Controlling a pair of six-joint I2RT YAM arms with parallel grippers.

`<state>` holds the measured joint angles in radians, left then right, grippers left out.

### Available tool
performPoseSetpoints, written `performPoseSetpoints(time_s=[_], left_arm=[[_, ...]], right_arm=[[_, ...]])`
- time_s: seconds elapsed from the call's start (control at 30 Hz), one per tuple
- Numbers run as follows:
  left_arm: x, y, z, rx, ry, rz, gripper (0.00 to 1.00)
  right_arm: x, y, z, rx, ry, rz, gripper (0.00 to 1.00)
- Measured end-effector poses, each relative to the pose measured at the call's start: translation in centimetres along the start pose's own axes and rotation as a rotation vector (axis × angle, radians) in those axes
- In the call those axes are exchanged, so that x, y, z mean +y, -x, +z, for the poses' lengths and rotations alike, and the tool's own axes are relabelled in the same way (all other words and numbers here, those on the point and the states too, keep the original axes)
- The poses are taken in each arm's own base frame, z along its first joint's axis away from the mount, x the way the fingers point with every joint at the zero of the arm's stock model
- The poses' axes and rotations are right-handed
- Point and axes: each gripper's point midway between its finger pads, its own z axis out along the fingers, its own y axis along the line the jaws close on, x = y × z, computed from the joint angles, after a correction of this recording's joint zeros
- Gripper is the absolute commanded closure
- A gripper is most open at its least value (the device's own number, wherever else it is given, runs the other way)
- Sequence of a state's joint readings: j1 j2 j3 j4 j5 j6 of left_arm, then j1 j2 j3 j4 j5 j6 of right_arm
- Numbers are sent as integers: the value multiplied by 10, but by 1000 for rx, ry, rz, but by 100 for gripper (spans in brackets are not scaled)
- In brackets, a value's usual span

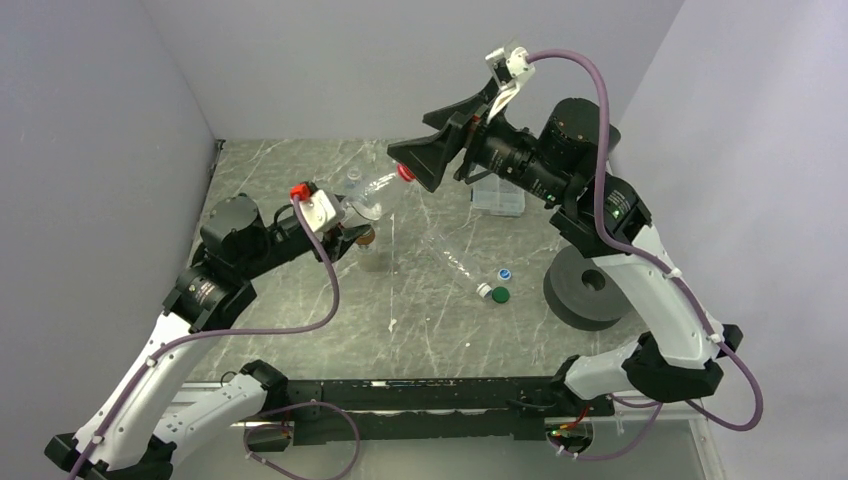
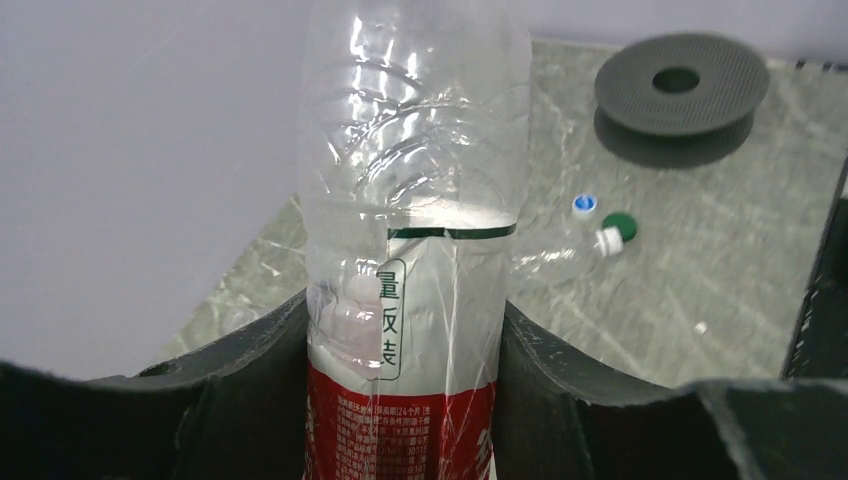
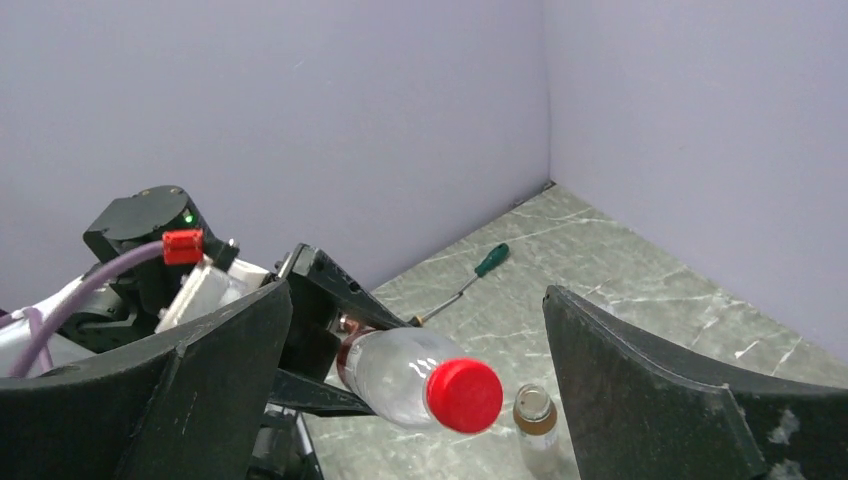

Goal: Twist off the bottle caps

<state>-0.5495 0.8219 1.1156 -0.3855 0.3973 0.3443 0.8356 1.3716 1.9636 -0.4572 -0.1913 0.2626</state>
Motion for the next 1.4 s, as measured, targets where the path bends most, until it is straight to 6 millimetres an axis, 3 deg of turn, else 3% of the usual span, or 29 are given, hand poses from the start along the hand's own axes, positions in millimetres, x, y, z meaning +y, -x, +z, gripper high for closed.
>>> performPoseSetpoints(time_s=[0.23,0.4,0.5,0.8,0.87,1.03,1.07,1.3,1.4], left_arm=[[5,20,3,-77,39,-140,43],[7,22,5,-87,55,-172,43],[9,22,5,-89,64,-181,43],[12,26,5,-103,77,-184,42],[12,26,5,-104,78,-184,38],[13,24,7,-95,81,-191,4],[13,24,8,-91,78,-196,1],[12,23,16,-58,56,-262,1],[8,20,19,-44,36,-287,11]], right_arm=[[-12,-21,13,17,-33,35,6],[-18,-36,22,38,-48,79,21],[-18,-38,26,36,-47,96,27],[-19,-39,33,20,-44,152,57],[-19,-39,35,16,-41,165,66],[-17,-41,42,14,-16,199,90],[-18,-43,44,21,-14,203,93],[-22,-61,55,65,-16,207,99],[-21,-65,59,79,-14,189,99]])
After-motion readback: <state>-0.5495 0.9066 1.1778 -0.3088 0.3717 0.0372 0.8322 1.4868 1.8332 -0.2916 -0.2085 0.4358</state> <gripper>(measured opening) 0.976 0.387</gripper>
